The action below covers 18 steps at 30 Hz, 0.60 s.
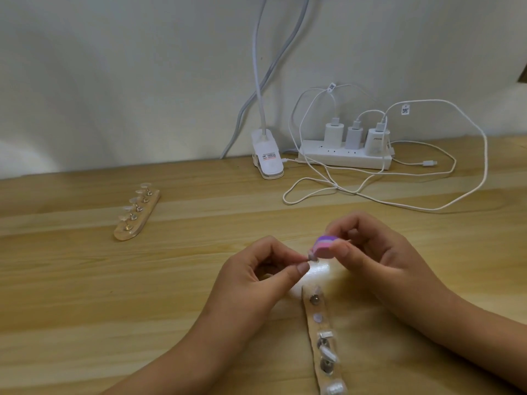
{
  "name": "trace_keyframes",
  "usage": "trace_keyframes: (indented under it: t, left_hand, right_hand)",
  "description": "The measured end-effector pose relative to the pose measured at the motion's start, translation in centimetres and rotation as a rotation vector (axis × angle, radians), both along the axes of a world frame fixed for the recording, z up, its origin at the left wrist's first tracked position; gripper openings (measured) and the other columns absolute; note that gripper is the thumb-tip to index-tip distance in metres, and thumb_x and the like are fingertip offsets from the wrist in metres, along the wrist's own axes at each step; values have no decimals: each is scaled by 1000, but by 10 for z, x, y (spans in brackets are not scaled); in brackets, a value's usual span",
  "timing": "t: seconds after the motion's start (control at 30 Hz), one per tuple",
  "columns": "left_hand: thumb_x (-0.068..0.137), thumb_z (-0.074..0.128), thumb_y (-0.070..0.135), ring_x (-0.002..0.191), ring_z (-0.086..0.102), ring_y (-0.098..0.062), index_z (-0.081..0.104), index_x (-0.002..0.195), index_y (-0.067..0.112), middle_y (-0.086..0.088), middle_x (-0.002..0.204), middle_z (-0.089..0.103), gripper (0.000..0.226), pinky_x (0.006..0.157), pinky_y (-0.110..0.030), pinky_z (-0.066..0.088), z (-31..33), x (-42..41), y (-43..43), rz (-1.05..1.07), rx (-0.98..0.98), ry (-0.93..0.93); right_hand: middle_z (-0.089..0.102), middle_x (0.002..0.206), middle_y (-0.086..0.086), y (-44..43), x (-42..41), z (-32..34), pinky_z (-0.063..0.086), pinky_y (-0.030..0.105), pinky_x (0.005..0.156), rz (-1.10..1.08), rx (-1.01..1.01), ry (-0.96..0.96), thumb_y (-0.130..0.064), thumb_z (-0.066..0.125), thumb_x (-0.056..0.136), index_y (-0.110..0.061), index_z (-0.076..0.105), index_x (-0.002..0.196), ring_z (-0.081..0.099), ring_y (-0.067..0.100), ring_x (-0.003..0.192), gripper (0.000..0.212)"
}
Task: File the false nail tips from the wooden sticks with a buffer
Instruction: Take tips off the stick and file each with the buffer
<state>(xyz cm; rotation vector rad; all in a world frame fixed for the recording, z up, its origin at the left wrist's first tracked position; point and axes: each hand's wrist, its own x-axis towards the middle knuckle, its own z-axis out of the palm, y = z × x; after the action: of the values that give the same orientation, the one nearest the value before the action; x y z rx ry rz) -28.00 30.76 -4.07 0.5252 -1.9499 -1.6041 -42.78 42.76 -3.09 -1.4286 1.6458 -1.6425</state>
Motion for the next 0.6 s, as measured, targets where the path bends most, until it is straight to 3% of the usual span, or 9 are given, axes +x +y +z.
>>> trace_keyframes:
  t: [0.23, 0.4, 0.6]
  left_hand:
    - [80, 75, 17, 74, 64, 0, 71, 77, 26, 10, 76, 71, 10, 67, -10, 46, -1, 0, -1, 3, 9, 1]
    - [79, 74, 18, 78, 66, -3, 73, 81, 28, 7, 81, 73, 10, 69, -10, 47, -1, -1, -2, 10, 44, 24]
    - [73, 69, 34, 91, 69, -2, 78, 93, 24, 7, 94, 76, 24, 74, -13, 50, 3, 0, -1, -47, 105, 54]
  right_hand:
    - [73, 100, 5, 1, 0, 3, 52, 20, 81, 21, -34, -103, -43, 71, 76, -27, 68, 92, 68, 13, 96, 23]
    - [72, 96, 13, 0, -2, 3, 57, 25, 71, 79, -53, -270, -33, 72, 77, -12, 64, 101, 72, 23, 87, 33]
    - [73, 106, 3, 3, 1, 3, 56, 22, 80, 180, -47, -240, -28, 65, 82, -19, 66, 102, 71, 15, 99, 22]
